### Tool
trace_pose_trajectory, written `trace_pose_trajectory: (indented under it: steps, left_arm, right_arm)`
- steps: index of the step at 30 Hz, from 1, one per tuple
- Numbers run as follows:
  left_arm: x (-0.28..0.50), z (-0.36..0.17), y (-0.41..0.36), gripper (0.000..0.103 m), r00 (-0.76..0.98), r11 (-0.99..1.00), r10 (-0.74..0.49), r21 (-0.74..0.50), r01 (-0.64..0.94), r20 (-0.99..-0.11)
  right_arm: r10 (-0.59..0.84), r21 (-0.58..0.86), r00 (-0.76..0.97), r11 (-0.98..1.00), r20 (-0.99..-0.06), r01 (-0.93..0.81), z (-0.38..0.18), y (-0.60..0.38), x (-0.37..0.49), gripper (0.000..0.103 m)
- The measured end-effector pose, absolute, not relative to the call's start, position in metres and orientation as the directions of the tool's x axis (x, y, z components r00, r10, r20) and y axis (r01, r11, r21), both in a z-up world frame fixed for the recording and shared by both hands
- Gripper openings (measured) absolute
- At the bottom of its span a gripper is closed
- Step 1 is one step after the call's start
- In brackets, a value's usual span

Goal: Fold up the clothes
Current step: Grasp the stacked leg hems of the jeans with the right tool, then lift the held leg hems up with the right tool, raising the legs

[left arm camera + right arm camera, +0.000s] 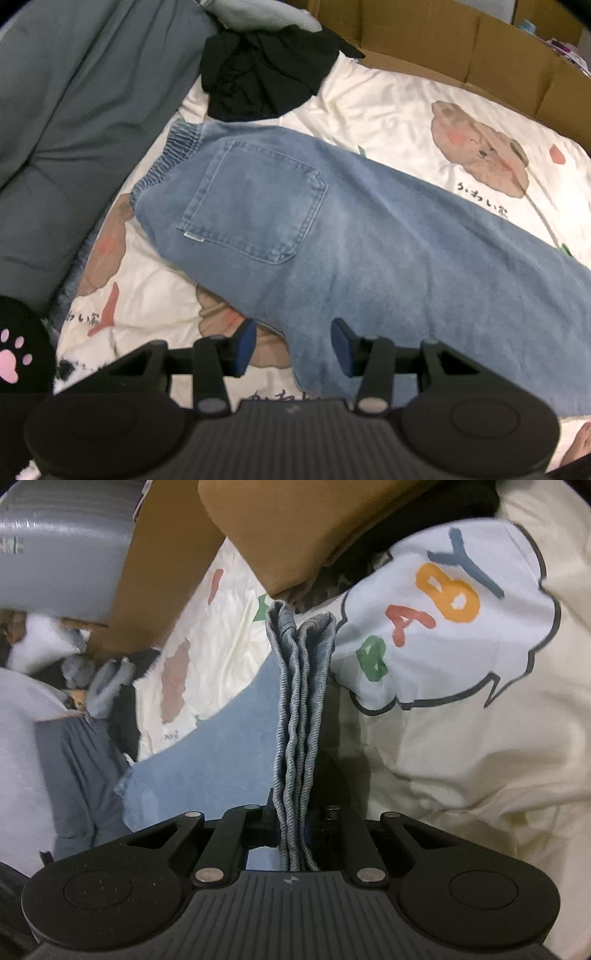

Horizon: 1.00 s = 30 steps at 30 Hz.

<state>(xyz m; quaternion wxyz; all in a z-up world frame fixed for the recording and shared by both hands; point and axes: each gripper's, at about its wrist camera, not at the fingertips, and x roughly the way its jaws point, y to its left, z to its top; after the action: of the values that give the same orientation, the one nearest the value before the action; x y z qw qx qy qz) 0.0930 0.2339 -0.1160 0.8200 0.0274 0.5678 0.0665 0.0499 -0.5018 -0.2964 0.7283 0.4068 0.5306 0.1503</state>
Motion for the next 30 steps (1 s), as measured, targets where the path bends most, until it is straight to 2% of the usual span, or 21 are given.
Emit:
trace_pose_trajectory:
  steps: [8, 13, 23, 30]
  left_arm:
    - [0.085, -0.122, 0.234, 0.049, 0.358, 0.996, 0.09, 0.09, -0.016, -0.929]
    - [0.079, -0.12, 0.238, 0.05, 0.355, 0.998, 0.067, 0.067, -0.013, -0.932]
    - [0.07, -0.108, 0.237, 0.053, 0.353, 0.999, 0.051, 0.048, -0.017, -0.934]
    - [0.066, -0.096, 0.228, 0.053, 0.386, 1.0, -0.006, -0.011, -0.011, -0.922]
  right_arm:
    - [0.564, 0.645, 0.355, 0.744, -0.746, 0.175, -0.221, -0.47, 0.071, 0.009]
    - [0.562, 0.635, 0.354, 0.762, -0.747, 0.13, -0.169, -0.449, 0.085, 0.009]
    - [0.531, 0.611, 0.359, 0.776, -0.768, 0.159, -0.097, -0.427, 0.093, 0.009]
    - [0.526, 0.579, 0.328, 0.811, -0.785, 0.085, -0.028, -0.393, 0.108, 0.009]
